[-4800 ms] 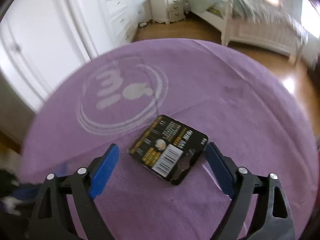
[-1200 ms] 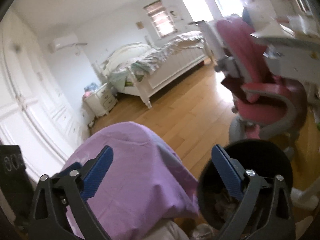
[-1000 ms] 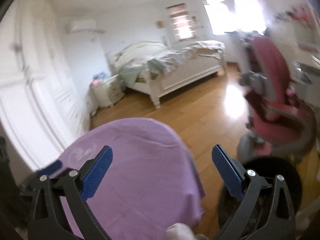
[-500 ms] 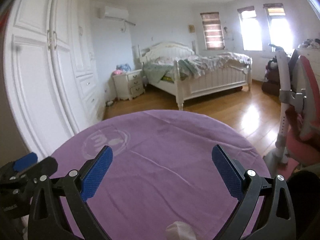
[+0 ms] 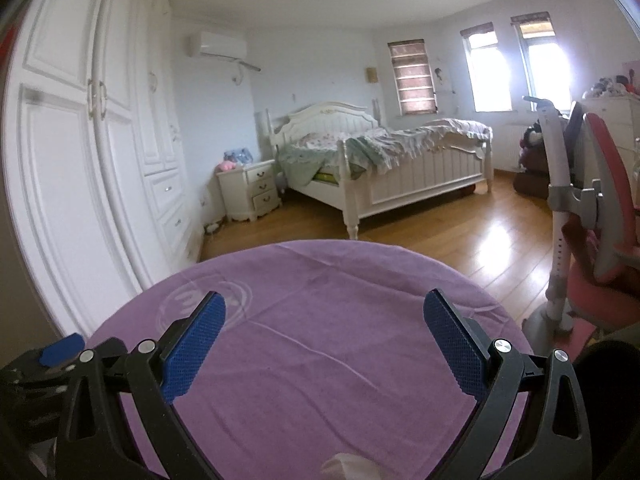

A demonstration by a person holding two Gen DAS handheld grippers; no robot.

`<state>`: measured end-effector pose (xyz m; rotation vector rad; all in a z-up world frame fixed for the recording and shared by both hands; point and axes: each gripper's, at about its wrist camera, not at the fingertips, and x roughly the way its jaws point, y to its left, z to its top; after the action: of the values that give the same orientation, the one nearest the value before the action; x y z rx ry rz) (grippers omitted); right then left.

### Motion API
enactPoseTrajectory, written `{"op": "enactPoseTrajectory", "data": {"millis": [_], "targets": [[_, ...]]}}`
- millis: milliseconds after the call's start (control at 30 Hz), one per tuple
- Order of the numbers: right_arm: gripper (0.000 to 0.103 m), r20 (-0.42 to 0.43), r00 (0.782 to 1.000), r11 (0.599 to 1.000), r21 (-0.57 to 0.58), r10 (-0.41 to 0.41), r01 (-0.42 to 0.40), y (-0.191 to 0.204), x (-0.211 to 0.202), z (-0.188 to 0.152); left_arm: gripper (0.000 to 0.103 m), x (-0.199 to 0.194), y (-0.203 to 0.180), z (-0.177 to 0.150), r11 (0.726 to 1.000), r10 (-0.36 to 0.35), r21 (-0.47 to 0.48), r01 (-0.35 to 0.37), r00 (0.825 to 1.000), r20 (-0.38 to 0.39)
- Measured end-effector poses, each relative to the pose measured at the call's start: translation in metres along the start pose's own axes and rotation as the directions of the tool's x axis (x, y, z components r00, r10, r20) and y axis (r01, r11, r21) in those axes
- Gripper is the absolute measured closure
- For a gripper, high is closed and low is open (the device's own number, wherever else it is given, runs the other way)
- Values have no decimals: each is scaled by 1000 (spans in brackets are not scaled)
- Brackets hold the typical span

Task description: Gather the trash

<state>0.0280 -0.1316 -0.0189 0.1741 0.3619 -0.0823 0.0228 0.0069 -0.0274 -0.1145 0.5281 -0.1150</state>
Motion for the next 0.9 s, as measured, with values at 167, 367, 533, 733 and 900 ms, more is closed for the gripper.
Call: {"op": "enactPoseTrajectory", "data": {"millis": [167, 367, 533, 733, 900], "targets": [[5, 1, 1000, 1000, 2, 1, -1, 0, 0, -1, 5, 0, 1, 0, 1000, 8, -4, -8, 1000, -7], [5, 1, 1000, 1000, 2, 1, -1, 0, -1, 0, 5, 0, -1, 0, 1000, 21, 9, -21, 1000, -4], [5, 1, 1000, 1000, 2, 1, -1, 0, -1, 0, 5, -1, -2, 0, 1000, 21, 8, -21, 1000, -5], [5, 1, 1000, 1000, 6, 1, -1, 0, -2, -1, 5, -2, -2, 0, 1000, 20, 11, -20, 1000, -3], [5, 1, 1000, 1000, 2, 0, 0, 0, -2, -1, 5, -1, -4, 0, 1000, 20, 10, -20, 1000, -3]]}}
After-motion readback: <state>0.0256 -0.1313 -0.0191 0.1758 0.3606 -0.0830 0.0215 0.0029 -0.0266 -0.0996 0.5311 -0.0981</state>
